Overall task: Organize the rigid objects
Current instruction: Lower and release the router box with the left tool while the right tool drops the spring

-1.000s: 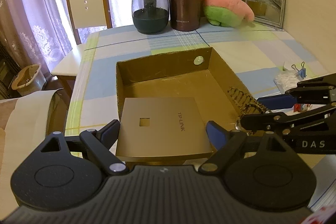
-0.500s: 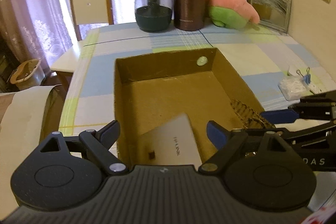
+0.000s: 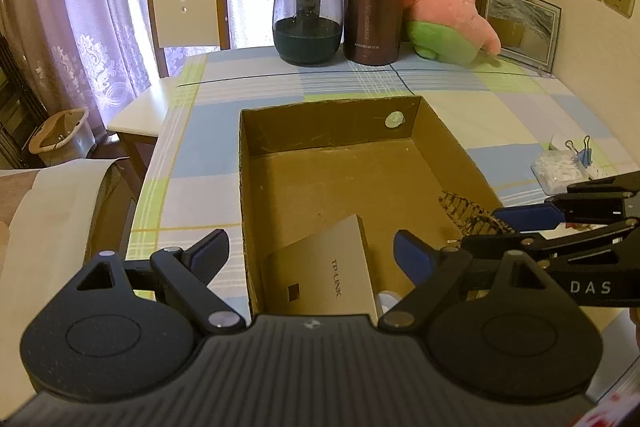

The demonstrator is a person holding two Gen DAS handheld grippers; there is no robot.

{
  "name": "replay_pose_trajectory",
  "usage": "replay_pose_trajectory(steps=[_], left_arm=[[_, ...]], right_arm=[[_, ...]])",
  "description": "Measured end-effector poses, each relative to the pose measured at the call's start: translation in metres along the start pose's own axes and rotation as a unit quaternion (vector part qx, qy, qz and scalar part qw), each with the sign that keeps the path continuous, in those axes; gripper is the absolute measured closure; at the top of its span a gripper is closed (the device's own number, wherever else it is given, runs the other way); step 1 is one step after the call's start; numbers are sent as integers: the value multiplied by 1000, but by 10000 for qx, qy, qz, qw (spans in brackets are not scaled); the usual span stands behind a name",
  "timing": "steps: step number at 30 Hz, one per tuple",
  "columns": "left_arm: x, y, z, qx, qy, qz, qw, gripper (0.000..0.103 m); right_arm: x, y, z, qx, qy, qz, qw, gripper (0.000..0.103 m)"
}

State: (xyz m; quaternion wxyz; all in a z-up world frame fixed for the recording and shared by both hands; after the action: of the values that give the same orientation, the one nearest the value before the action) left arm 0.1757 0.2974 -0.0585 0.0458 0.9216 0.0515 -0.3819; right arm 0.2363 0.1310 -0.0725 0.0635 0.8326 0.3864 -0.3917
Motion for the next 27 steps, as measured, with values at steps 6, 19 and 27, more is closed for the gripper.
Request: replay_pose_trajectory(steps=[6, 19, 27], left_arm=[[-2, -1, 1, -16, 51, -31, 10000, 16], [-26, 23, 4, 28, 246, -97, 9996, 16], [-54, 58, 9, 53, 276, 7, 9996, 16]], right_arm=[[-5, 0, -4, 27, 338, -58, 9994, 66], [-59, 32, 6, 646, 640, 214, 9956, 50], [-105, 40, 32, 561, 704, 669, 9937, 46]])
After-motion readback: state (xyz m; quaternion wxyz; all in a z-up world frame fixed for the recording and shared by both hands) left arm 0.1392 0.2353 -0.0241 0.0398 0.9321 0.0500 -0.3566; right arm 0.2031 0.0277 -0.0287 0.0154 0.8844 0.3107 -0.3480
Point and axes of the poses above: each gripper's, at about its wrist camera, not at the fingertips, and x roughly the way its jaws point, y to its right, z to its underside, the point moved 4 cm from there along x, roughly the way its jaws point, and after that the axes turned 5 degrees about z, right-handed, at the moved point
